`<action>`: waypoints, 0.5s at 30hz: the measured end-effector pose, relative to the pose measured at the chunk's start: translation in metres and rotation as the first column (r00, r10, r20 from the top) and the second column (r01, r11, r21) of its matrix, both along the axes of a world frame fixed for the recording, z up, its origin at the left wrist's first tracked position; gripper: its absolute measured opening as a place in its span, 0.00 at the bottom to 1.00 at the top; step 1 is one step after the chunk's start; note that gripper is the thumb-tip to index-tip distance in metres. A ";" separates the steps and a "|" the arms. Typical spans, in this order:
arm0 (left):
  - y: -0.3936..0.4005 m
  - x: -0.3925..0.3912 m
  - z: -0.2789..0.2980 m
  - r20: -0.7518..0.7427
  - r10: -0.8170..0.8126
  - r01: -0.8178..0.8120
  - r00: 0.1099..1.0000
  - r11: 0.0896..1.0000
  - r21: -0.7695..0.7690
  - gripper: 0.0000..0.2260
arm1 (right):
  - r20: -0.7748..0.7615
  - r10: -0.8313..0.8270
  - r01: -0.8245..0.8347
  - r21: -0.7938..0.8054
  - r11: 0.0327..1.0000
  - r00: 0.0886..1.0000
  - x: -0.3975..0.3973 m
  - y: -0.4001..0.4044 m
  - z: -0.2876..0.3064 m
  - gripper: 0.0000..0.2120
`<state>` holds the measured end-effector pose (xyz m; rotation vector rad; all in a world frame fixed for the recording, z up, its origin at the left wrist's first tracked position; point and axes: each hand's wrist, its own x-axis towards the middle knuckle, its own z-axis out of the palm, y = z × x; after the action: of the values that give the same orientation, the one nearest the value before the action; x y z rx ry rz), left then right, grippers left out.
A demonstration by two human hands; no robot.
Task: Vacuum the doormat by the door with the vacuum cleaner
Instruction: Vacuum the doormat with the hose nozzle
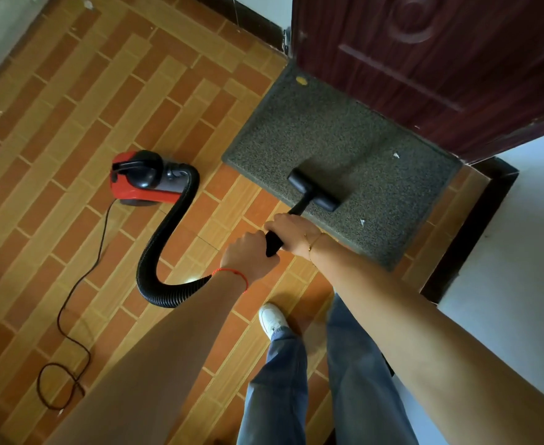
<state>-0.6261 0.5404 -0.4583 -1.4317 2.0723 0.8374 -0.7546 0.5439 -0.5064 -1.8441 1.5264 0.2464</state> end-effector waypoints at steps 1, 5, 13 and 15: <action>0.003 0.006 0.001 -0.002 0.008 -0.008 1.000 1.000 -0.004 0.11 | -0.002 0.009 -0.009 0.005 1.000 1.000 0.006 0.001 0.002 0.10; 0.010 0.024 0.005 0.001 0.011 -0.011 1.000 1.000 -0.028 0.09 | 0.003 0.035 -0.035 0.012 0.999 0.999 0.022 0.007 0.004 0.10; 0.011 0.038 0.006 0.003 -0.008 0.008 1.000 0.999 -0.040 0.08 | 0.035 0.028 -0.028 -0.003 1.000 0.999 0.035 0.008 0.001 0.10; 0.009 0.036 0.003 0.011 -0.022 0.023 1.000 0.999 -0.030 0.09 | 0.037 0.020 -0.020 -0.002 1.000 0.999 0.033 0.009 -0.004 0.10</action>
<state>-0.5903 0.5498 -0.4553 -1.4231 2.0981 0.7909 -0.7217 0.5525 -0.5101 -1.8558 1.4835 0.2195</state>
